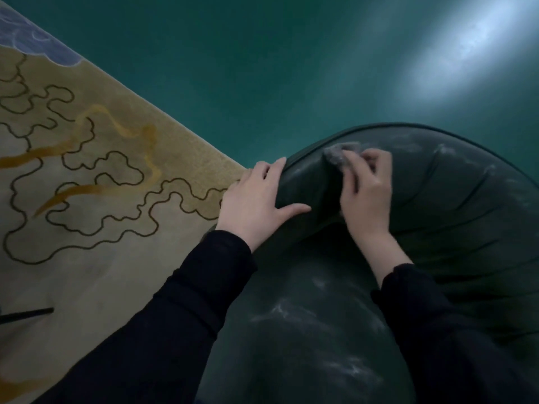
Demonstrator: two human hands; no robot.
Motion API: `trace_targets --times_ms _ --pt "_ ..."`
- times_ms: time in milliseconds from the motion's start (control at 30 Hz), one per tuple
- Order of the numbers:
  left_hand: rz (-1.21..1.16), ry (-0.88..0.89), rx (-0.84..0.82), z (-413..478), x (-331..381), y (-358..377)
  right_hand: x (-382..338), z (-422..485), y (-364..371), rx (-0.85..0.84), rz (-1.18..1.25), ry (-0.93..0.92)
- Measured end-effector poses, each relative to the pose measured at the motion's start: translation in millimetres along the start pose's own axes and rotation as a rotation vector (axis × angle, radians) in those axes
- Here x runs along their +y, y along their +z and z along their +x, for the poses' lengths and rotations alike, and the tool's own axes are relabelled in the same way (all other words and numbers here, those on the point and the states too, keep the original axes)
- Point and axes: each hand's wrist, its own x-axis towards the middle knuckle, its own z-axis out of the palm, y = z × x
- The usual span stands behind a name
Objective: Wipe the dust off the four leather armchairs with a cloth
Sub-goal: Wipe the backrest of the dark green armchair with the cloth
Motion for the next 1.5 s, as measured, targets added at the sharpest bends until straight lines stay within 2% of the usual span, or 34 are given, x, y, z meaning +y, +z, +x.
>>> trace_targets --times_ms 67,100,167,233,300,500,600,900,1000,1167,1233,1333,1367,1433,1500 --pt "0.111 0.003 0.016 3.0 2.5 5.8 8.8 6.2 -5.8 0.037 -0.027 0.130" --pt "0.150 0.007 0.028 2.3 2.1 7.9 7.9 6.5 -6.6 0.059 -0.030 0.134" --pt "0.162 0.015 0.058 1.7 -0.8 11.0 -4.2 2.6 -4.2 0.066 -0.003 0.002" --pt "0.137 0.015 0.055 2.9 -2.4 11.6 -18.5 -10.7 4.8 -0.004 0.019 -0.190" --pt "0.130 0.008 0.042 2.8 -2.1 12.0 -21.3 -21.0 10.0 -0.050 0.028 -0.246" --pt "0.132 0.010 0.050 1.6 -1.7 10.9 24.5 -24.6 -2.7 0.121 -0.039 0.123" --pt "0.124 0.006 0.054 2.0 -1.9 11.0 21.4 -21.4 -6.9 0.182 -0.021 0.188" --pt "0.133 -0.007 0.068 0.8 -0.6 11.3 0.8 -54.3 -6.5 -0.002 0.075 0.016" --pt "0.164 -0.010 0.069 0.6 0.7 12.2 4.5 -31.6 -13.6 0.030 0.090 -0.054" --pt "0.167 -0.015 0.056 0.9 1.6 11.4 14.2 14.3 -8.8 -0.147 -0.032 -0.308" --pt "0.149 -0.019 0.047 0.6 2.3 10.2 37.1 23.5 -17.0 -0.096 -0.070 -0.177" --pt "0.103 -0.035 0.076 2.6 7.2 6.7 64.6 35.7 -36.5 0.027 -0.090 0.190" --pt "0.085 -0.022 0.102 5.8 11.7 5.6 67.5 39.4 -38.8 0.060 -0.095 0.253" --pt "0.068 0.038 0.127 19.8 26.0 6.9 58.7 43.7 -34.5 0.090 -0.049 0.195" --pt "0.053 0.067 0.090 44.6 45.3 12.1 43.6 41.8 -22.3 0.018 0.001 -0.010"
